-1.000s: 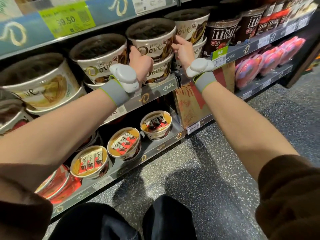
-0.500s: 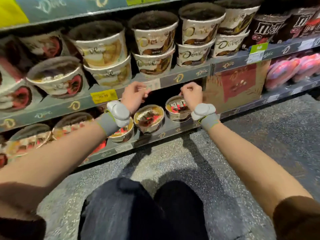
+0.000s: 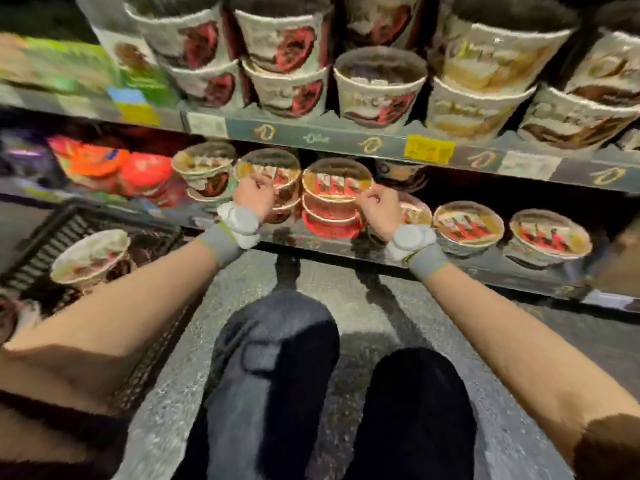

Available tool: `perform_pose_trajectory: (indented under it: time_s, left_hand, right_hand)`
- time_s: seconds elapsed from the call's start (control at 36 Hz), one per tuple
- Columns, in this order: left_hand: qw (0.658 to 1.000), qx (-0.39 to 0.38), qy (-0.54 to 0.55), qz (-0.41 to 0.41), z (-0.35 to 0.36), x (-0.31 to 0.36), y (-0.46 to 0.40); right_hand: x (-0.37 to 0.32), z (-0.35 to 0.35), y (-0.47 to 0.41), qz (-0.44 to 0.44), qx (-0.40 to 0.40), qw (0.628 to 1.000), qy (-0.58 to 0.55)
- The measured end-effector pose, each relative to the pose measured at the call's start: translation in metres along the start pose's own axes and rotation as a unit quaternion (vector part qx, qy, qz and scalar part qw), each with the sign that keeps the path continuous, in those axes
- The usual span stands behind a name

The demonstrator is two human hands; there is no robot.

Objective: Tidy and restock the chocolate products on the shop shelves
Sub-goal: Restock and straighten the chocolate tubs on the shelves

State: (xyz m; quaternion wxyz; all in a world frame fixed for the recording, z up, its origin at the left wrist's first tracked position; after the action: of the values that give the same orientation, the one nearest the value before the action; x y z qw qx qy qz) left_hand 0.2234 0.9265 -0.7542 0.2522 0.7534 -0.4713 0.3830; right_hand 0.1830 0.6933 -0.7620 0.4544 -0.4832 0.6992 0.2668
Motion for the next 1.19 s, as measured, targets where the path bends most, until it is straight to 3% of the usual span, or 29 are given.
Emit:
perform_pose_trajectory:
  time_s: [0.06,0.19,0.28,0.44,0.61,0.78,0.92,1.03,1.14,1.19]
  left_hand:
    - [1.000,0.008,0.014,-0.019,-0.021,-0.014,-0.006]
    - [0.986,0.141,0.030,-0.080,-0.122,-0.082,-0.028]
    - [0.982,0.171,0.032,-0.070,-0.145,-0.096,-0.026]
    - [0.943,0.289,-0.025,-0.166,-0.233,-0.174,-0.034]
    - [0.938,0.271,-0.045,-0.213,-0.265,-0.221,-0.008]
    - [0.958,0.183,-0.016,-0.222,-0.289,-0.263,0.031]
    - [0.911,0.236,-0.003,-0.338,-0.331,-0.316,0.062]
    - [0.867,0.304,-0.032,-0.393,-0.355,-0.321,0.070]
    - [0.852,0.336,-0.130,-0.379,-0.365,-0.315,0.060]
    - [0.852,0.365,-0.113,-0.358,-0.367,-0.314,0.056]
  right_hand:
    - [-0.015,0.030,0.002,0.003,-0.043,0.999,-0.004]
    - [-0.078,0.160,0.034,-0.023,-0.198,0.979,-0.041]
    - [-0.089,0.185,0.042,-0.052,-0.216,0.974,-0.035]
    - [-0.136,0.289,0.089,-0.114,-0.317,0.941,-0.046]
    - [-0.155,0.346,0.128,-0.135,-0.391,0.910,-0.031]
    - [-0.180,0.385,0.164,-0.165,-0.410,0.896,-0.044]
    - [-0.194,0.424,0.205,-0.157,-0.481,0.862,-0.033]
    - [-0.197,0.447,0.226,-0.149,-0.520,0.841,-0.022]
    - [-0.201,0.457,0.244,-0.091,-0.559,0.824,-0.003]
    - [-0.200,0.457,0.249,-0.065,-0.568,0.820,-0.013]
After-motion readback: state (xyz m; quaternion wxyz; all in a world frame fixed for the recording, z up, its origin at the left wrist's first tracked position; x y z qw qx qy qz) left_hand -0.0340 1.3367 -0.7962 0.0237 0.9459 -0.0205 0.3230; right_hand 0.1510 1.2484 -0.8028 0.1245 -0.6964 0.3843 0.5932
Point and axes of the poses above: each hand's wrist, its own y-axis away from the middle knuckle, its own z-axis out of the palm, x = y × z, the point moved 1 cm from there along -y, towards the middle knuckle, and after that the axes turned 10 degrees about x, right-handed, at the moved point
